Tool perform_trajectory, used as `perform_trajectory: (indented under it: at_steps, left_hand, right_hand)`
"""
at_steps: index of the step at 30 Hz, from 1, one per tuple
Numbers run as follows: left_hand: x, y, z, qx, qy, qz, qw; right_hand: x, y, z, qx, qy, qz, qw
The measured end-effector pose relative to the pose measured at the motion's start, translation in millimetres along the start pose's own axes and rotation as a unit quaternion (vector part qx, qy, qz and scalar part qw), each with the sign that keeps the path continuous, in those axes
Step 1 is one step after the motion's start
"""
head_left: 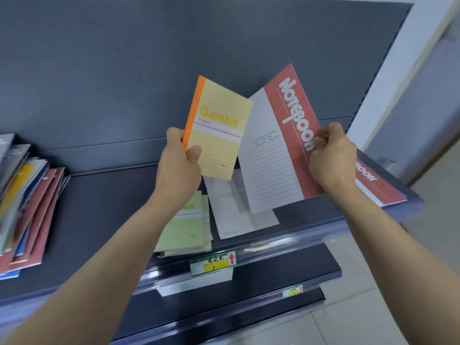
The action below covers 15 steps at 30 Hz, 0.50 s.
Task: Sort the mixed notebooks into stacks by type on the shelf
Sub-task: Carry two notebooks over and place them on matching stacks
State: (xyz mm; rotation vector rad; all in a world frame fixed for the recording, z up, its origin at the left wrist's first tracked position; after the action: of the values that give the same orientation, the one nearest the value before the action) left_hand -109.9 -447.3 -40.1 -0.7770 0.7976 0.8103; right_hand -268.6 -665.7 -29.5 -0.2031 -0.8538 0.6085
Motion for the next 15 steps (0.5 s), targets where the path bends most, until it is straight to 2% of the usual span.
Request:
perform_trajectory:
  at_steps: [7, 15]
  left_hand:
    - [-20.9, -22.2, -49.1, 0.050, -0.001, -0.030, 0.998]
    - [-45.0, -26.5, -111.5, 0.092, 0.014, -0.023, 0.995]
  right_hand:
    - [-41.6, -18.1, 23.5, -0.024, 0.029, -0.042, 0.998]
    - [-112.6, -50.3, 55.2, -0.035, 0.069, -0.085, 0.993]
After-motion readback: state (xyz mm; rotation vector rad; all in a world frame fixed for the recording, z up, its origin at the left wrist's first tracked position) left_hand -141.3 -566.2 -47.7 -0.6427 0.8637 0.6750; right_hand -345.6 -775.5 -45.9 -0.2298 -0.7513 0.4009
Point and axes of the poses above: each hand's wrist, its own y-axis away from the middle knuckle, its own z-axis out of the back of the hand, x = y × z, the point moved 5 cm from there along -y, towards the middle knuckle, and after that the axes turned 2 degrees about x, right-handed, at the moved point
